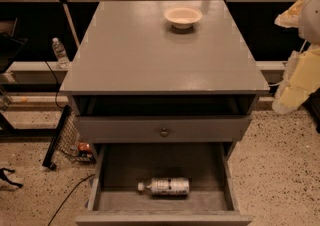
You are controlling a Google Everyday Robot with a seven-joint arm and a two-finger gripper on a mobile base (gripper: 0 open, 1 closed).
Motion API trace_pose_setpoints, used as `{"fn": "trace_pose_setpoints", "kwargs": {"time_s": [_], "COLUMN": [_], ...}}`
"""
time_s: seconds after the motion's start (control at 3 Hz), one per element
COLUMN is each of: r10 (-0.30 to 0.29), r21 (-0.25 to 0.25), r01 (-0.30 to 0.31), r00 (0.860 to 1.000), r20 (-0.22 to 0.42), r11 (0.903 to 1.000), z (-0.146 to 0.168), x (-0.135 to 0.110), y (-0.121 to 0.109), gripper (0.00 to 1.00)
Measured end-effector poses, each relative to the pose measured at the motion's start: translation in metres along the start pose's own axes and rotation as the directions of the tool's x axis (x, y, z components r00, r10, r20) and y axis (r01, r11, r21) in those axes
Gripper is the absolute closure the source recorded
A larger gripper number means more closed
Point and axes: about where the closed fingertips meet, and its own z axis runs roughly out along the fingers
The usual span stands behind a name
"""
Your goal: Pick blue plastic bottle from middle drawer and place on counter
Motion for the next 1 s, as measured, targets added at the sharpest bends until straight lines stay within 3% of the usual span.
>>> {"fn": "trace_pose_setpoints", "kwargs": {"time_s": [0.33,0.67,1.0], "r10": [0.0,0.002,0.004], "r21": [0.001,-0.022,-0.08], "r01": [0.0,-0.002,-0.002], "r00": [1.0,1.0,1.0], "r20": [0.0,0.002,0.028], "r11": [1.0,0.9998,0.9968], "z": [0.0,0.023,0.079], "x": [0.0,0.001,0.004], "y": [0.0,0.011,0.04], "gripper": [0.0,0.0,0.0]}}
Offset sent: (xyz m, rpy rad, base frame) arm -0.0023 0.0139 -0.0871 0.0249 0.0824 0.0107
